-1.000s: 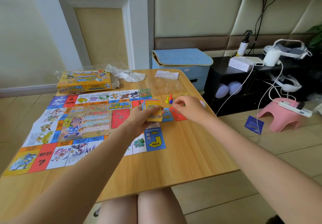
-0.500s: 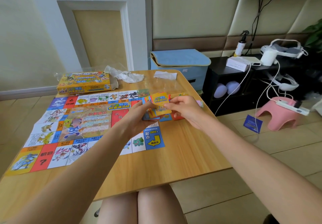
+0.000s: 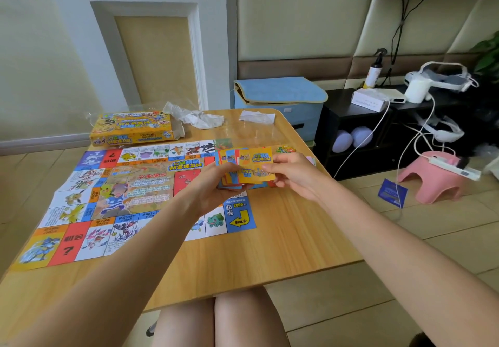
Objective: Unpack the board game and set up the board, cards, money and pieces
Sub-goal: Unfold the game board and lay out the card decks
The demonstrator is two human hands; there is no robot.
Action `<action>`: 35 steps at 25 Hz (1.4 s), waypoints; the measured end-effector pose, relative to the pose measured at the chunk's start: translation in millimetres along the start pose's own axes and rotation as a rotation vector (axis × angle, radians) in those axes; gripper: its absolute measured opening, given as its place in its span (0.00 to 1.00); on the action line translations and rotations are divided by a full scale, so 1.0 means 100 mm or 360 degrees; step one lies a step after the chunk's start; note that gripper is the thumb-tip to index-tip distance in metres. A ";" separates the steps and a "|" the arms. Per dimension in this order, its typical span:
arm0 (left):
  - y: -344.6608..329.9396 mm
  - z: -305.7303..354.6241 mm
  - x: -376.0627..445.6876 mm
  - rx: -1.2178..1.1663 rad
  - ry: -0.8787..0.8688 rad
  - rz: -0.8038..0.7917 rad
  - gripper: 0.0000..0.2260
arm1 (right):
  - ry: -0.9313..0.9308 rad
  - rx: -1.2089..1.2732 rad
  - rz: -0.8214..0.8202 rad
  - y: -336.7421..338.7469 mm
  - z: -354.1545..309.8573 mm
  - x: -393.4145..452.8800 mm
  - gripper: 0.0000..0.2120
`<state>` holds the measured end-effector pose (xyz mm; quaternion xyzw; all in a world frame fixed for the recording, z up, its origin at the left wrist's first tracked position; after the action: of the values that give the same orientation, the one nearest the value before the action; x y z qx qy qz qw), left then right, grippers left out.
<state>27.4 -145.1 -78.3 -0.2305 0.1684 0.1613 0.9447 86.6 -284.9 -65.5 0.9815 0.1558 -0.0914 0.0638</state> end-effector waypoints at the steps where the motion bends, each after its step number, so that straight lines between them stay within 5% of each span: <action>1: 0.01 0.00 0.00 0.0034 -0.0036 0.0047 0.04 | 0.0010 -0.0007 -0.0011 -0.02 0.00 0.00 0.10; 9: 0.20 -0.02 0.07 0.0245 -0.0120 0.0243 0.05 | -0.0166 -0.0175 0.0326 0.27 0.15 0.06 0.06; 12: 0.41 -0.03 0.09 0.0291 -0.0073 0.0362 0.06 | -0.0274 -0.0592 0.0143 0.25 0.29 -0.05 0.11; 15: 0.42 -0.09 0.08 0.0367 -0.0047 0.0353 0.07 | -0.0114 -0.0961 0.0110 0.04 0.33 -0.11 0.20; 19: 0.37 -0.10 0.05 0.0322 -0.0057 0.0327 0.09 | 0.0106 -0.1423 0.0190 -0.02 0.23 -0.12 0.18; 29: 0.21 -0.19 0.09 0.0364 -0.0047 0.0220 0.07 | 0.0182 -0.1648 0.0221 -0.02 0.21 -0.23 0.17; 31: 0.21 -0.18 0.09 0.0368 -0.0059 0.0193 0.06 | 0.0254 -0.1572 0.0310 0.01 0.12 -0.22 0.15; 35: 0.09 -0.19 0.00 0.0428 -0.0023 0.0020 0.03 | 0.0116 -0.0639 0.0122 -0.07 0.03 -0.21 0.11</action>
<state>19.2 -146.5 -97.6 -0.0996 0.1832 0.1447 0.9673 64.6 -285.4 -65.3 0.9569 0.1356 -0.0205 0.2559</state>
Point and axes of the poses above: each hand's wrist, its own x-axis towards the middle knuckle, its own y-axis out of the back of the hand, z = x × y, the point moved 7 cm from there along x, towards the middle knuckle, and after that the axes turned 7 degrees about z, right-handed, at the moved point
